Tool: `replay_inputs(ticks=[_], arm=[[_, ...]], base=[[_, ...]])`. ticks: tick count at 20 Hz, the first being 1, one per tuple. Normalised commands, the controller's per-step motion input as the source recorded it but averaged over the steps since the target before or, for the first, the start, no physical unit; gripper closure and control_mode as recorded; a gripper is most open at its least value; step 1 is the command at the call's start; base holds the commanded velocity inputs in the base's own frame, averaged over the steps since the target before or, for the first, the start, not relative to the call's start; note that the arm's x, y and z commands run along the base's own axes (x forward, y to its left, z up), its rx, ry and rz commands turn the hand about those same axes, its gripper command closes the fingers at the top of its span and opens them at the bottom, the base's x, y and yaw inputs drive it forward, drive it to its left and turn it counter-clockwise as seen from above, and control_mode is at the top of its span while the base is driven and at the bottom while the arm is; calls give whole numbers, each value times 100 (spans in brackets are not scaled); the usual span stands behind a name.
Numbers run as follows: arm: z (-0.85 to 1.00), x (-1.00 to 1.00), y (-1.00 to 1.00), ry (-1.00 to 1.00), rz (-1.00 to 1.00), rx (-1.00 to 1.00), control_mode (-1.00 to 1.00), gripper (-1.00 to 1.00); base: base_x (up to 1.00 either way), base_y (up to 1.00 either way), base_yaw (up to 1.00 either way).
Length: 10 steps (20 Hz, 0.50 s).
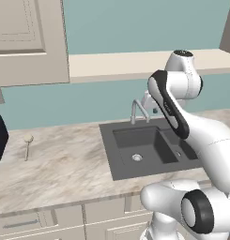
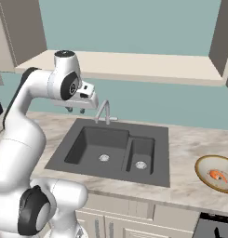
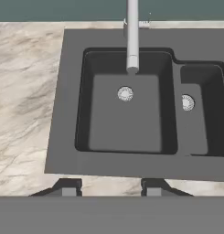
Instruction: Move the mug from next to the sink to the open cabinet. Then, move the bowl with the shrimp to the fridge to clear the area for faucet cleaning.
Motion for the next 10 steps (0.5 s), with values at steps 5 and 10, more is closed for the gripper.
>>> replay_inputs(ticks=[5, 10], arm=[[-19, -44, -15, 0, -3, 0, -100, -100], [-13, -31, -23, 0, -5, 1, 100, -100]], base=[[0, 0, 0], [-39, -58, -10]])
